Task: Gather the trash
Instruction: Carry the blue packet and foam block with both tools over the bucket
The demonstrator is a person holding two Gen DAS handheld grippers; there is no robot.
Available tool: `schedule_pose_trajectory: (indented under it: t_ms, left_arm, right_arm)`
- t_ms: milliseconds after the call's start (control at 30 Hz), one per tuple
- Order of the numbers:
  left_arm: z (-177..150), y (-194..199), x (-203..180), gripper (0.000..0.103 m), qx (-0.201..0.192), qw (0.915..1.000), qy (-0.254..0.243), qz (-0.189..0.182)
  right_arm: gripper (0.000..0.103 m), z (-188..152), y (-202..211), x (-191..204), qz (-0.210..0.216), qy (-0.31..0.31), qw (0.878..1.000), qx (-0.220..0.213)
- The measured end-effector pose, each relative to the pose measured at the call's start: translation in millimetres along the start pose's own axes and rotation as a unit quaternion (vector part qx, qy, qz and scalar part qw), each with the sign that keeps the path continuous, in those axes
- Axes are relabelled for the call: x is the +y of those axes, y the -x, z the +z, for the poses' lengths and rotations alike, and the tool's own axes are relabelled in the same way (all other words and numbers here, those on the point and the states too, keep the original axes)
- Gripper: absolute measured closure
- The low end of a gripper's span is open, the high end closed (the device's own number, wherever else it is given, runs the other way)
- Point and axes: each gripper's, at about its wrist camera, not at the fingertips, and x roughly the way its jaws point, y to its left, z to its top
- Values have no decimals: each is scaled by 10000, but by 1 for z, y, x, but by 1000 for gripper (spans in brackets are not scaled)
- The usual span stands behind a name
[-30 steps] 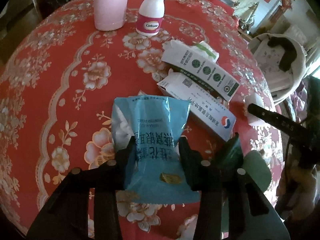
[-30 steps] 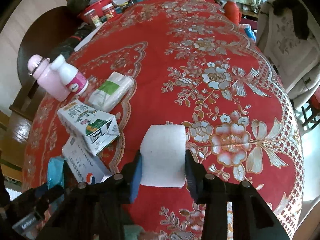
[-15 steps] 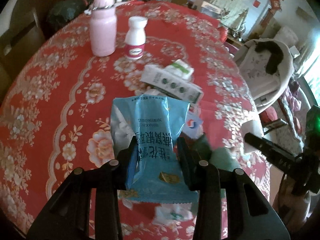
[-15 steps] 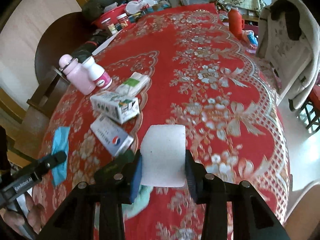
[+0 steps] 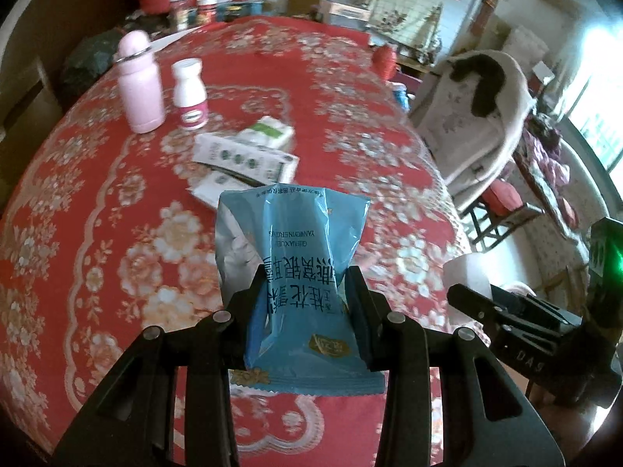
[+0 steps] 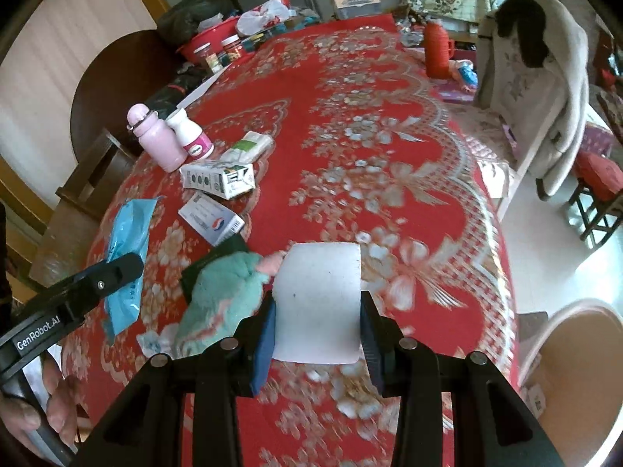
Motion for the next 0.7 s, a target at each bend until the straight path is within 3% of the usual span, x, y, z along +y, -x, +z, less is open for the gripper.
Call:
schedule_pose_trajectory:
  t_ms: [700]
  left_arm:
    - [-26, -22, -142, 67, 290, 9930, -973, -599]
  right_arm:
    - [65, -56, 75, -113, -577, -899, 9939, -258]
